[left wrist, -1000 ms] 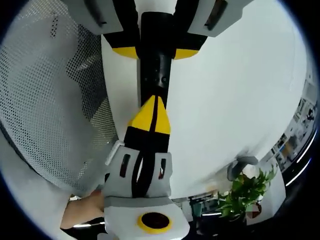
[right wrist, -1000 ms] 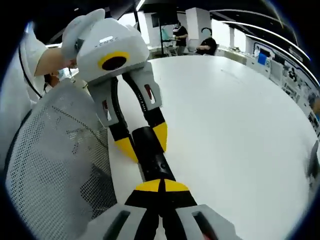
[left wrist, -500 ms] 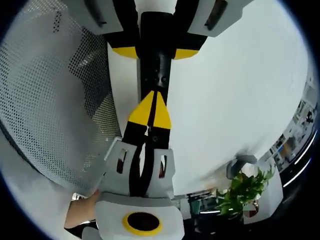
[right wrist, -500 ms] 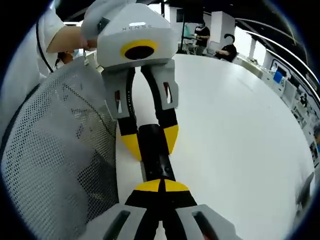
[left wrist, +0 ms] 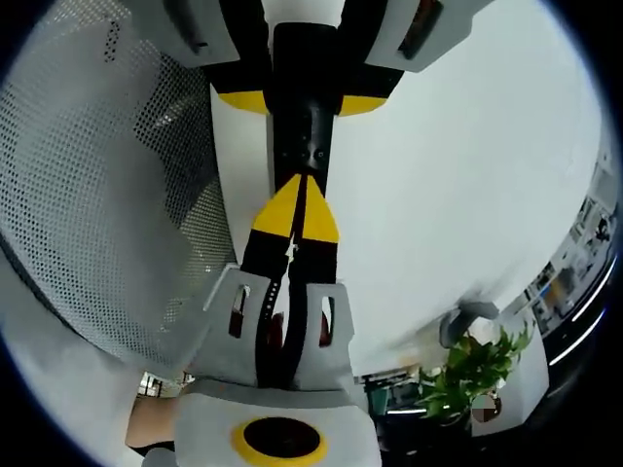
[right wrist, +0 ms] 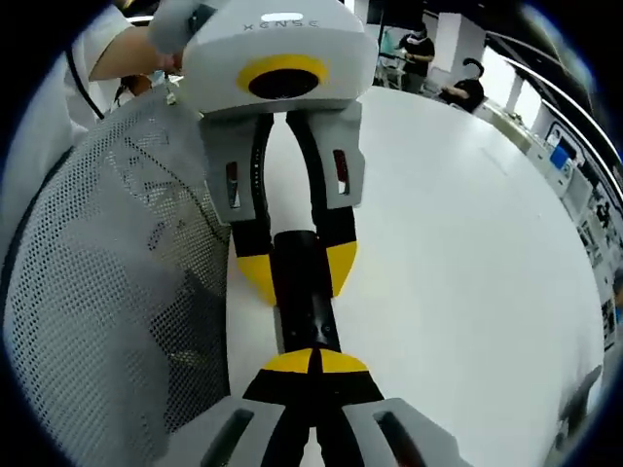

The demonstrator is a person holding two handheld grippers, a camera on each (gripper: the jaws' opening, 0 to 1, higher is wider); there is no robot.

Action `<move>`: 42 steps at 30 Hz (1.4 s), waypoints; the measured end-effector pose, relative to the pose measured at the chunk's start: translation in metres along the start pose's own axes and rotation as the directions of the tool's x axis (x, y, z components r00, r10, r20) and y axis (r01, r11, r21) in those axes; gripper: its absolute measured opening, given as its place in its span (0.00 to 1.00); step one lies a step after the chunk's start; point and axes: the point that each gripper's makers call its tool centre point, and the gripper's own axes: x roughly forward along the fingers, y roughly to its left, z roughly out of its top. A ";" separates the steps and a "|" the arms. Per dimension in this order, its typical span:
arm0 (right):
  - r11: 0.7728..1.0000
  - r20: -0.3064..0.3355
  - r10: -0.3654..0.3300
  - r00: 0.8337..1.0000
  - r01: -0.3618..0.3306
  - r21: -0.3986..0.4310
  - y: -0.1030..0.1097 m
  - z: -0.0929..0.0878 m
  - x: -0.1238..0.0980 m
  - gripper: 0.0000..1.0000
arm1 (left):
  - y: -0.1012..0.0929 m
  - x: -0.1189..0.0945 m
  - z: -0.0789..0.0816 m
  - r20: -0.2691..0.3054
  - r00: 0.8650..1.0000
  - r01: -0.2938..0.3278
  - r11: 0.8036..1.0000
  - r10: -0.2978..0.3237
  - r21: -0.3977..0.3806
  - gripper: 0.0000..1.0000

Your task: Press the specified remote control buttons in sequence, fully releasing each button before pressing the next.

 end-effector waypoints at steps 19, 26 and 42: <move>0.980 0.136 -0.024 0.990 -0.003 0.197 0.000 0.000 -0.005 0.00 | 0.000 0.000 0.000 0.006 1.000 -0.002 1.000 0.002 -0.007 0.24; 0.996 0.121 0.024 0.992 -0.034 0.080 0.021 0.015 0.004 0.00 | 0.001 0.000 0.001 0.010 1.000 -0.004 1.000 0.004 -0.012 0.24; 0.998 0.025 -0.039 0.999 0.038 0.040 0.019 0.010 0.007 0.00 | 0.000 0.001 0.001 0.005 1.000 -0.008 1.000 0.008 -0.014 0.24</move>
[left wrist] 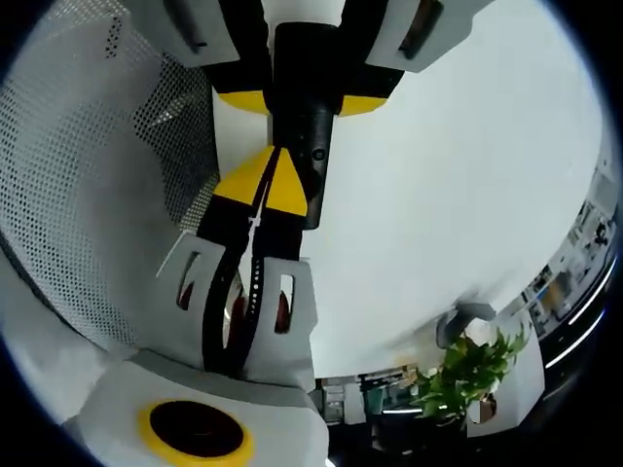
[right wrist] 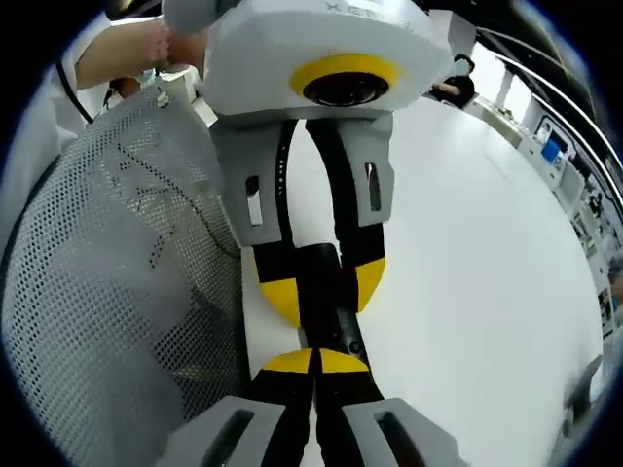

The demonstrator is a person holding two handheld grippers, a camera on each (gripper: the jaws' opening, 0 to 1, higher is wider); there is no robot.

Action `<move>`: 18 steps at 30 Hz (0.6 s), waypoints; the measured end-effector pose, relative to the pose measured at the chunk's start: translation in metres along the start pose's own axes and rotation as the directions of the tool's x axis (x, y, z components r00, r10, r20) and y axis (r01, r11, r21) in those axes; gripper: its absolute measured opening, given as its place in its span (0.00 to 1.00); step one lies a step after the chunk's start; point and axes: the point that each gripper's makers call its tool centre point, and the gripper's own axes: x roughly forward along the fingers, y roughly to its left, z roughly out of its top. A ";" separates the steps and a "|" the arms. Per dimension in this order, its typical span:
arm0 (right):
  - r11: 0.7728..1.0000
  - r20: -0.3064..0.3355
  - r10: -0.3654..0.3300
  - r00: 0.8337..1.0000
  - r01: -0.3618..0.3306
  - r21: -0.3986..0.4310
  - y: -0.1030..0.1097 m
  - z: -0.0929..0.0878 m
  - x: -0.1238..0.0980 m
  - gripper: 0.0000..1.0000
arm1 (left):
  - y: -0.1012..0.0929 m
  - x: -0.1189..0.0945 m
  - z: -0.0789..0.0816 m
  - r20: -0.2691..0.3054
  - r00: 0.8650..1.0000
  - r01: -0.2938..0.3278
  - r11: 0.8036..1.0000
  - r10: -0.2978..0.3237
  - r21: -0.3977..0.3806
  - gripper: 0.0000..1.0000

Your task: Press the specified remote control buttons in sequence, fully releasing each button before pressing the next.

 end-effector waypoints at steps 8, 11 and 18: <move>1.000 0.015 -0.015 1.000 0.015 -0.002 -0.011 -0.003 -0.007 0.00 | 0.000 0.000 0.000 0.009 1.000 0.000 1.000 0.000 0.000 0.24; 1.000 0.028 -0.001 1.000 0.000 0.020 -0.013 -0.002 -0.007 0.00 | 0.000 0.000 0.000 0.012 1.000 0.000 1.000 0.000 -0.001 0.24; 1.000 0.017 0.011 1.000 -0.011 0.003 -0.015 0.001 -0.004 0.00 | 0.000 0.000 -0.001 0.013 1.000 0.000 1.000 0.000 -0.001 0.24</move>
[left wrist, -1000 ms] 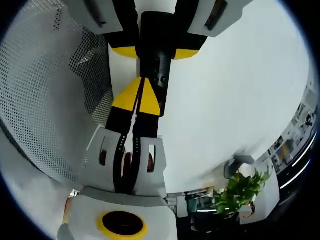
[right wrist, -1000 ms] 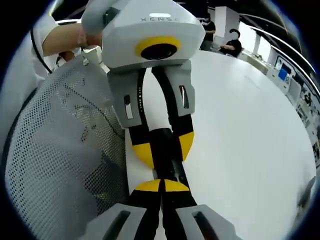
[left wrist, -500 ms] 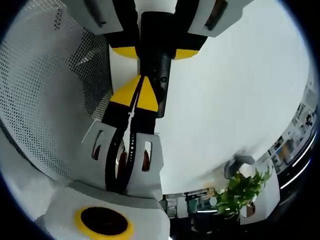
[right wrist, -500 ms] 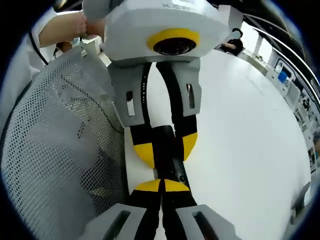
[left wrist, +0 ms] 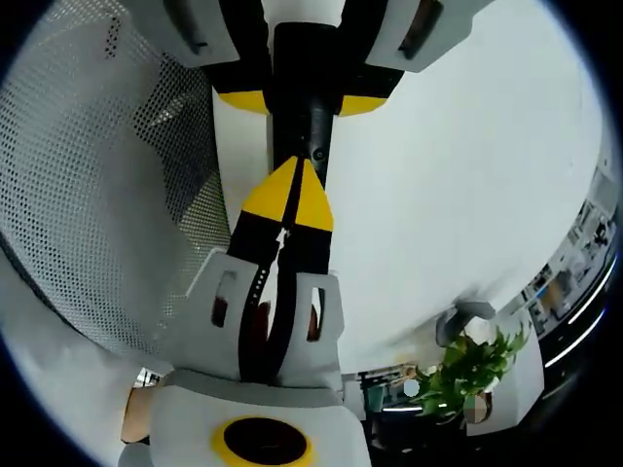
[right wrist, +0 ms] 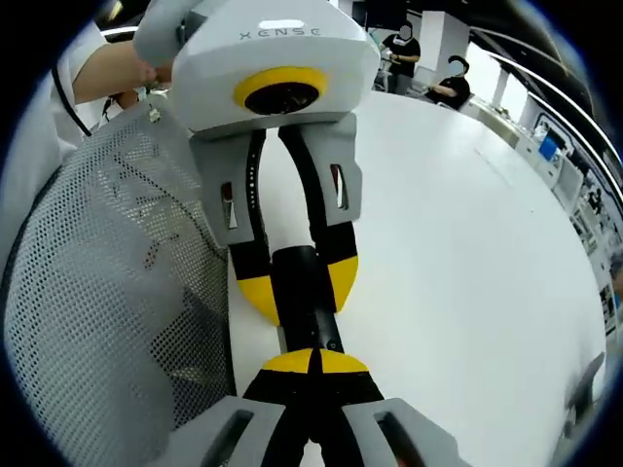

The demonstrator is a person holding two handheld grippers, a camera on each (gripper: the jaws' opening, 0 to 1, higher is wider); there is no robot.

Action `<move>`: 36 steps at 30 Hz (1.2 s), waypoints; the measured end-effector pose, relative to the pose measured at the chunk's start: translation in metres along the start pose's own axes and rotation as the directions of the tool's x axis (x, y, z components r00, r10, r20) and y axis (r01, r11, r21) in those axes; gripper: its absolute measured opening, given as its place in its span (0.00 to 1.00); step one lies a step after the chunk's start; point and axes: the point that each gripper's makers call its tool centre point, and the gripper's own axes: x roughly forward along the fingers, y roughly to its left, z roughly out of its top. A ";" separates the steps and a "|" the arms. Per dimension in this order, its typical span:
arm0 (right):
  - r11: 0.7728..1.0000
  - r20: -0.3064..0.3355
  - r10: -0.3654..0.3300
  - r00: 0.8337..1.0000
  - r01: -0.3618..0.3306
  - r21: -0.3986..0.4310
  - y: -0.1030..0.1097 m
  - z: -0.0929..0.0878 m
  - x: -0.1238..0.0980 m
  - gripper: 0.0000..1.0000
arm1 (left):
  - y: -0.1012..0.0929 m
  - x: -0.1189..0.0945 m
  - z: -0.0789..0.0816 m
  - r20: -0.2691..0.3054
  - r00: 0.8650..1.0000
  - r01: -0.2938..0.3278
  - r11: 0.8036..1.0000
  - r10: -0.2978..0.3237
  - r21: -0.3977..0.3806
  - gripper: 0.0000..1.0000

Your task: Press the specified remote control buttons in sequence, fully releasing each button before pressing the next.

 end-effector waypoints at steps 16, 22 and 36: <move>1.000 -0.024 0.008 1.000 -0.008 0.007 -0.002 0.002 0.003 0.00 | 0.000 0.000 0.000 -0.016 1.000 0.008 1.000 -0.008 0.019 0.24; 0.997 -0.047 -0.031 0.998 0.027 -0.074 -0.001 0.003 0.005 0.00 | 0.000 0.000 0.000 -0.025 1.000 0.011 1.000 -0.010 0.024 0.24; 0.989 -0.014 0.074 0.997 -0.072 0.126 -0.008 0.004 0.002 0.00 | 0.000 0.000 0.001 -0.045 0.999 0.009 1.000 -0.008 0.020 0.24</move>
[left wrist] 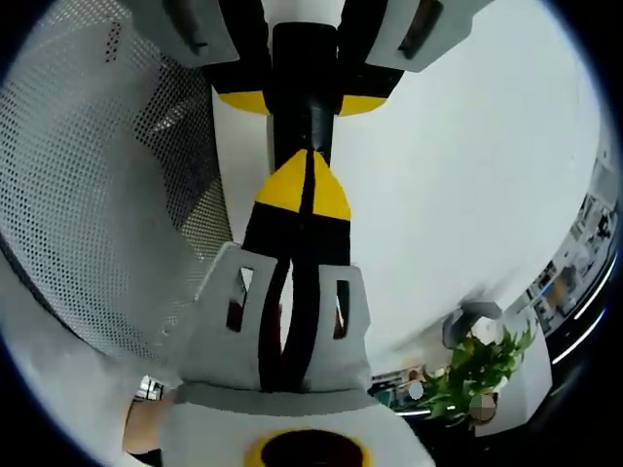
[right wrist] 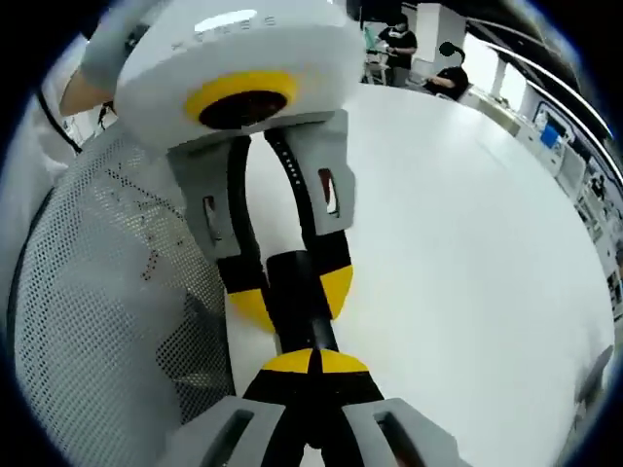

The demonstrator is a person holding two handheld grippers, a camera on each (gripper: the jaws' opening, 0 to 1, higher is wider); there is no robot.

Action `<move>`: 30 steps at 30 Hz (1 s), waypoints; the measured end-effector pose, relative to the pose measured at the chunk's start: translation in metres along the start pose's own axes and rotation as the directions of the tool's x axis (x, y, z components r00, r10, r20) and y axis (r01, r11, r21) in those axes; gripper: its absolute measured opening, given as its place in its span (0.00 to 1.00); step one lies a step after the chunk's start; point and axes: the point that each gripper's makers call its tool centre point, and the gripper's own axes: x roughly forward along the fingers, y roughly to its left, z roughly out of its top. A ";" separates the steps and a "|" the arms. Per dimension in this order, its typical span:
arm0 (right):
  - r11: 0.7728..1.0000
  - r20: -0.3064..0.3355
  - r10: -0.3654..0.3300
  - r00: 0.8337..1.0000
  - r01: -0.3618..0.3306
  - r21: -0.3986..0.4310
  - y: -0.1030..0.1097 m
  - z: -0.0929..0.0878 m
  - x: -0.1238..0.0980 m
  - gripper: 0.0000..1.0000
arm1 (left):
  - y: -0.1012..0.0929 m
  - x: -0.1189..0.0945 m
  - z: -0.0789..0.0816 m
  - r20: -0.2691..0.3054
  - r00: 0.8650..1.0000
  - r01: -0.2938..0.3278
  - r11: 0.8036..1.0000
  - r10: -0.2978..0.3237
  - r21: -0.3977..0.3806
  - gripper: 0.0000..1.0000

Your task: Press the specified remote control buttons in sequence, fully releasing each button before pressing the next.

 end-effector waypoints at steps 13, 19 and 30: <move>0.997 -0.043 0.039 0.998 -0.037 0.060 -0.007 0.000 0.004 0.00 | 0.000 -0.001 0.000 0.007 1.000 -0.001 1.000 0.001 -0.002 0.24; 0.997 -0.105 0.057 0.993 -0.051 0.064 -0.010 0.001 0.008 0.00 | 0.001 -0.001 0.000 0.010 1.000 0.000 1.000 0.000 -0.001 0.24; 0.998 -0.087 0.025 0.996 -0.019 0.062 -0.009 -0.001 0.007 0.00 | 0.000 0.000 0.000 0.020 1.000 -0.002 1.000 0.003 -0.009 0.24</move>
